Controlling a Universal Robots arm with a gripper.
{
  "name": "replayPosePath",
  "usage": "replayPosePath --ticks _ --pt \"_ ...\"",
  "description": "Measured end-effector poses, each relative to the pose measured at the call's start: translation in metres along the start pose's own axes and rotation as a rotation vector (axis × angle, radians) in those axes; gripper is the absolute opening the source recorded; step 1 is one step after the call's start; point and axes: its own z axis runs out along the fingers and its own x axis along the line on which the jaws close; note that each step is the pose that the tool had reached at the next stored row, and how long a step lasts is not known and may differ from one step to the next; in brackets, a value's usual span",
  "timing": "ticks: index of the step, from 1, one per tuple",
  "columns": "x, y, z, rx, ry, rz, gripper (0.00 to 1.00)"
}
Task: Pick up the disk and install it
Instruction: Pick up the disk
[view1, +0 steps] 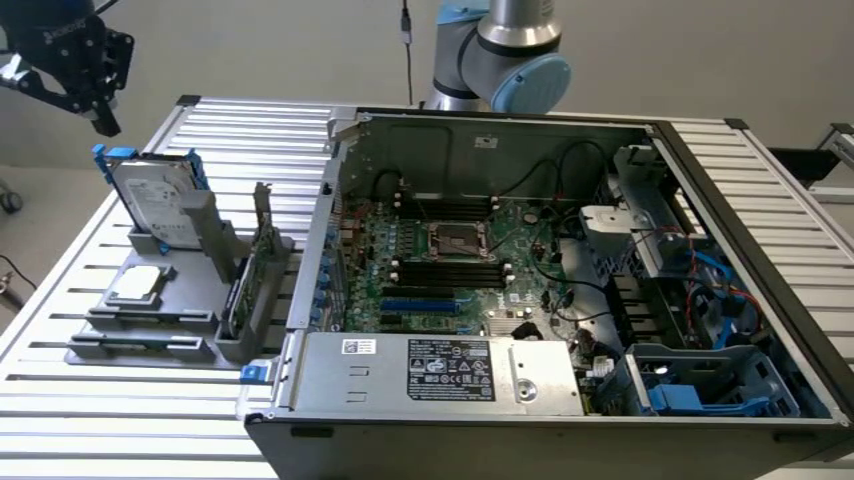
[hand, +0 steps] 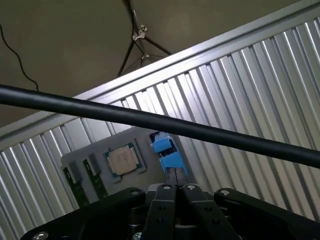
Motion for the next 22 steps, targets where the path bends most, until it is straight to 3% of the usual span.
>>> replayPosePath --ticks 16,22 --pt "-0.0004 0.0001 0.0009 0.0018 0.0159 -0.291 0.11" --pt "-0.0008 0.0003 0.0014 0.0075 0.0198 -0.385 0.11"
